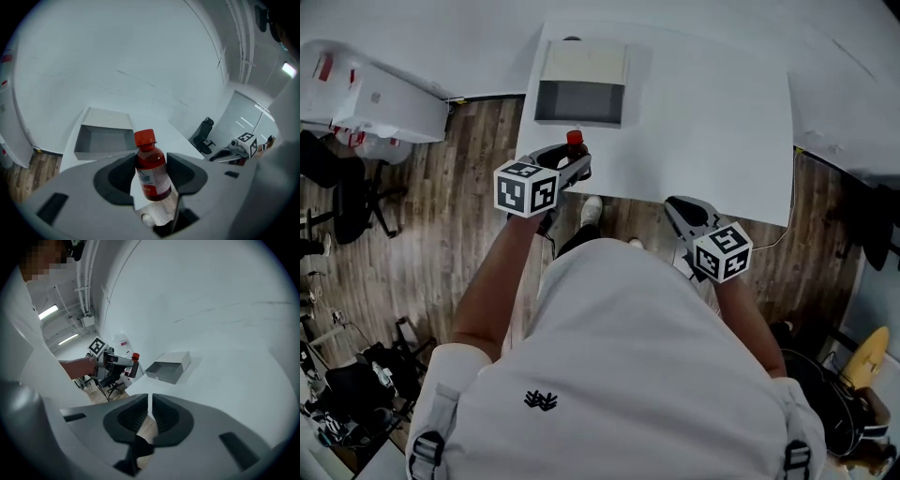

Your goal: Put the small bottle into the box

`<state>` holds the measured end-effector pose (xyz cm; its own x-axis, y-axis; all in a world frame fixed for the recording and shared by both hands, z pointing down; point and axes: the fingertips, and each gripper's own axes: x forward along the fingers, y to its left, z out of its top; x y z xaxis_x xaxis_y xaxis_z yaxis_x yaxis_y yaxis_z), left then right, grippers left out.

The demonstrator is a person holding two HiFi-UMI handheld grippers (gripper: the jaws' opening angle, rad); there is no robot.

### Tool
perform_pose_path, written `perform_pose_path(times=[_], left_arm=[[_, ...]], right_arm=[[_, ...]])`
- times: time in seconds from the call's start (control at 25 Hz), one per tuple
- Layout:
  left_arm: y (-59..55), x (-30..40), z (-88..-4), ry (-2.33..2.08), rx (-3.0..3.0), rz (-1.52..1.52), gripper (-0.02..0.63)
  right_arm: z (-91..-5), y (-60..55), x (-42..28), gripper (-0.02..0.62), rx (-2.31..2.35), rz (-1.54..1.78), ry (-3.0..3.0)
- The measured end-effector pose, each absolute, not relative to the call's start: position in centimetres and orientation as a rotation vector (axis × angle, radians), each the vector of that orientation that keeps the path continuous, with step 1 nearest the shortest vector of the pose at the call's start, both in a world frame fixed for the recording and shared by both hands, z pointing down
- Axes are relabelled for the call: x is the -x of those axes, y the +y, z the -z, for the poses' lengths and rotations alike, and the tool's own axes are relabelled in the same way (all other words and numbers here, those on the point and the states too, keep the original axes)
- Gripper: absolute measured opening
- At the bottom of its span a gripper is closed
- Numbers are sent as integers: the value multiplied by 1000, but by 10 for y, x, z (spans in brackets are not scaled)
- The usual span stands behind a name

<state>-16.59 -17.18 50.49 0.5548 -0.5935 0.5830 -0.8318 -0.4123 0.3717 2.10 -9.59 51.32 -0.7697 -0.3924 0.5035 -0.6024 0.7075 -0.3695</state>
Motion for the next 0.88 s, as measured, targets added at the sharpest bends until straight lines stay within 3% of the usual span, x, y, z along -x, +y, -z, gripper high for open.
perform_pose_path(times=[0.88], left_arm=[[-333,198,-589,-1006,-1999,-700,212]], right_arm=[[-507,-113,-27,29,-1225,-919,-2338]])
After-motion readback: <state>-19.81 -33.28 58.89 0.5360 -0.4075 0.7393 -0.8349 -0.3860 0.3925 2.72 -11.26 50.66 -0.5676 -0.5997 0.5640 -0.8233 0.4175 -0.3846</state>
